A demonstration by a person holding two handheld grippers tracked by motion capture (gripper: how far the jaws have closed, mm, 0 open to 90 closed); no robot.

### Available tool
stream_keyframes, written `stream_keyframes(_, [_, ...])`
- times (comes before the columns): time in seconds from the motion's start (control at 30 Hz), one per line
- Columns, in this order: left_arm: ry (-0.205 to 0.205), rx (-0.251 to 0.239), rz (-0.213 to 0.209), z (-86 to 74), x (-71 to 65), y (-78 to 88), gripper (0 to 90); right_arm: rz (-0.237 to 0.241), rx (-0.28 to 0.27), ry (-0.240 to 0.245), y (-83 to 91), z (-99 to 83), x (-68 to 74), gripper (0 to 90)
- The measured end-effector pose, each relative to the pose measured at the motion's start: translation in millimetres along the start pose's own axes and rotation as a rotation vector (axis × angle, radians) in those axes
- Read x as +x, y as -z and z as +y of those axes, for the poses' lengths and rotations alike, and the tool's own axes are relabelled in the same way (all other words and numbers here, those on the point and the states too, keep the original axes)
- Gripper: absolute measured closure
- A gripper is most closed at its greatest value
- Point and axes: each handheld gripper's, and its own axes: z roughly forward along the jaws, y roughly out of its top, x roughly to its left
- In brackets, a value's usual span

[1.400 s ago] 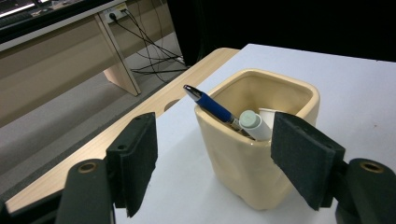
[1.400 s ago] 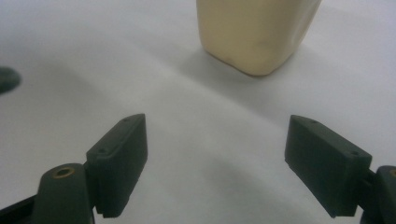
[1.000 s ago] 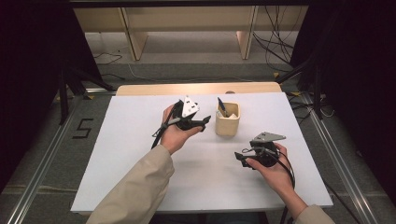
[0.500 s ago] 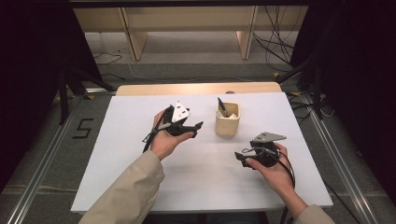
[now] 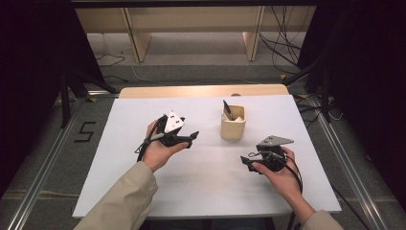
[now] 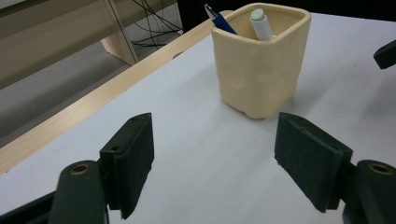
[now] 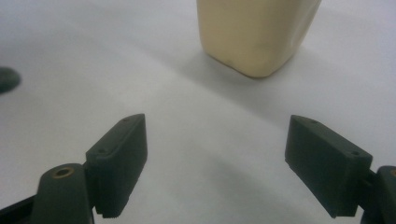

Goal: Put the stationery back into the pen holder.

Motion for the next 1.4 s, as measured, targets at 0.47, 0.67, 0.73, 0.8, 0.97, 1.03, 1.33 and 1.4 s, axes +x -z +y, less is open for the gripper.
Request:
stream_keyframes(0.47, [0.024,0.024,0.004,-26.2,2.6,18.6,28.5,0.002,-0.001,-0.001,1.4,-1.5,-0.9,21.6])
stream_keyframes(0.67, [0.031,0.036,0.003,-38.8,3.1,26.9,28.5,0.002,0.001,-0.003,2.0,-2.5,-1.4,21.6])
stream_keyframes(0.73, [0.029,0.038,0.002,-42.6,3.2,29.7,28.4,0.002,-0.001,-0.003,2.5,-2.9,-1.7,21.6])
stream_keyframes(0.8, [0.036,0.041,0.002,-47.7,3.5,32.9,28.4,0.002,-0.002,-0.004,3.0,-3.3,-2.0,21.6])
stream_keyframes(0.97, [0.045,0.056,0.010,-61.4,7.5,42.7,28.2,0.004,-0.001,-0.007,3.7,-4.4,-2.5,21.6])
stream_keyframes(1.03, [0.052,0.063,0.016,-68.3,9.5,48.0,28.2,0.004,-0.001,-0.005,4.2,-4.8,-2.5,21.6])
stream_keyframes(1.33, [0.081,0.077,0.046,-94.3,15.5,67.3,28.0,0.007,-0.001,-0.003,6.1,-7.1,-3.1,21.6])
stream_keyframes(1.4, [0.084,0.076,0.052,-97.9,16.2,70.6,27.9,0.007,0.000,-0.003,6.2,-7.7,-3.3,21.6])
